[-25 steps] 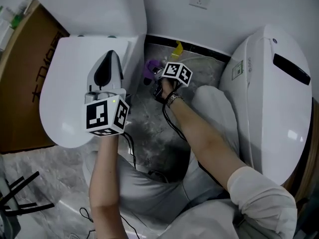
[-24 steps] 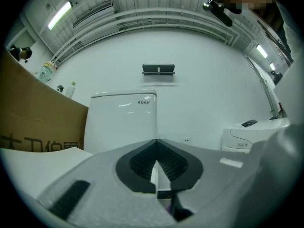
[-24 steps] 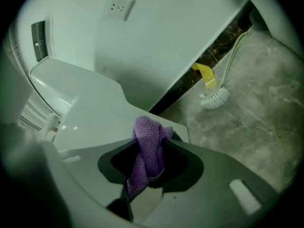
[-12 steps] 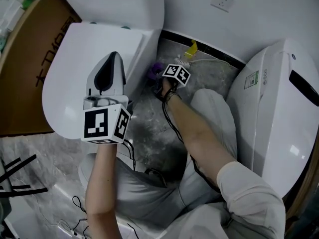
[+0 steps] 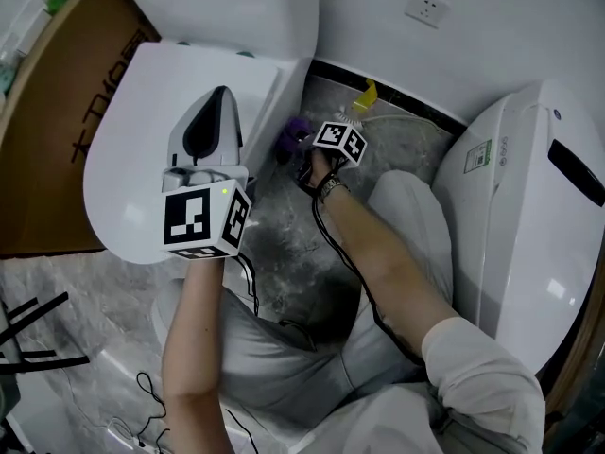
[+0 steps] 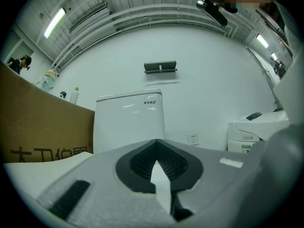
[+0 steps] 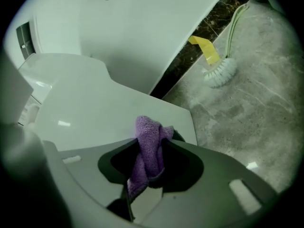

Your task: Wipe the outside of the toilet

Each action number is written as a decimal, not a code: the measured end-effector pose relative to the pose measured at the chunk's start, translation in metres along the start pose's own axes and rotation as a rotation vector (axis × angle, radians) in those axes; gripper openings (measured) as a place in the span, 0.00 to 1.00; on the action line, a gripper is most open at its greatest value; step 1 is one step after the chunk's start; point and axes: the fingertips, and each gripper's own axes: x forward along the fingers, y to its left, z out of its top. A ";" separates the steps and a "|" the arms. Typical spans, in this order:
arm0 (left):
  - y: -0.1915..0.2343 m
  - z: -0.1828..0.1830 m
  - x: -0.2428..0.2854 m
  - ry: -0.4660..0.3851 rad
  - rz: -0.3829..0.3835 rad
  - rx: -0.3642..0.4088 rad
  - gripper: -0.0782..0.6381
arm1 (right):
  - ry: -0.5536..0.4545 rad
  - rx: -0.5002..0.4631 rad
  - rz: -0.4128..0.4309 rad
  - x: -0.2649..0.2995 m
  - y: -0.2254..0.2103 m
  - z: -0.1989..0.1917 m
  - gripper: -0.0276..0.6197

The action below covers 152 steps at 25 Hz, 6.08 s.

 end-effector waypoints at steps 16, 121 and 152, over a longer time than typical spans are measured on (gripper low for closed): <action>-0.022 -0.009 0.033 0.017 -0.060 -0.019 0.12 | -0.136 -0.045 0.208 -0.070 0.135 0.042 0.26; 0.035 0.145 -0.099 0.257 -0.039 -0.153 0.12 | 0.009 -0.118 -0.083 -0.277 0.216 -0.101 0.27; 0.023 0.042 -0.207 0.216 -0.625 -0.341 0.12 | -0.241 0.084 -0.097 -0.169 0.057 -0.217 0.27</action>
